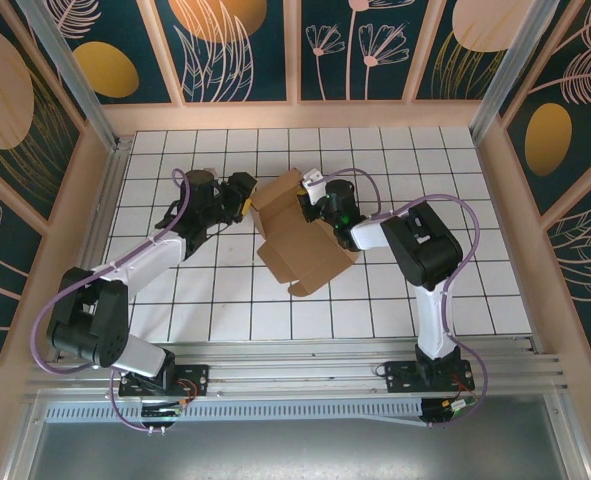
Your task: Fold the paper box
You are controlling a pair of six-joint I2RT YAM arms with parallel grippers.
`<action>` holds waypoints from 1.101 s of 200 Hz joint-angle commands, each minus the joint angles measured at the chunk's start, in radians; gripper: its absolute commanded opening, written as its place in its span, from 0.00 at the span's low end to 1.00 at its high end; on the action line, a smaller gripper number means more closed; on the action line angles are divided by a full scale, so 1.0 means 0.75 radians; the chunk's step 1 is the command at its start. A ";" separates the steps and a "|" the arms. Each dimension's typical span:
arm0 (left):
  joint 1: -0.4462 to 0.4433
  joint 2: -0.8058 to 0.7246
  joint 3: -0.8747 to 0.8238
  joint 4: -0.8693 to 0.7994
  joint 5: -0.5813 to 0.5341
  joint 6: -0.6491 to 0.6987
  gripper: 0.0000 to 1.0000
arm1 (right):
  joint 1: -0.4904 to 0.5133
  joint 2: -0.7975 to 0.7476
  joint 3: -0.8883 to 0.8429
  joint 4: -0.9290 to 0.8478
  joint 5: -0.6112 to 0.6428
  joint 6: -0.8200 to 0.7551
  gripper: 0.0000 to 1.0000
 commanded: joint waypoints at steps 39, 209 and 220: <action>-0.007 -0.186 -0.035 -0.340 -0.274 0.026 0.63 | 0.006 -0.044 -0.004 0.002 0.051 -0.075 0.10; -0.053 0.184 0.084 -0.120 0.074 0.098 0.59 | -0.030 -0.126 -0.056 0.018 0.055 -0.126 0.35; -0.053 0.185 0.090 -0.128 0.071 0.104 0.59 | -0.034 -0.132 -0.049 0.023 0.065 -0.132 0.35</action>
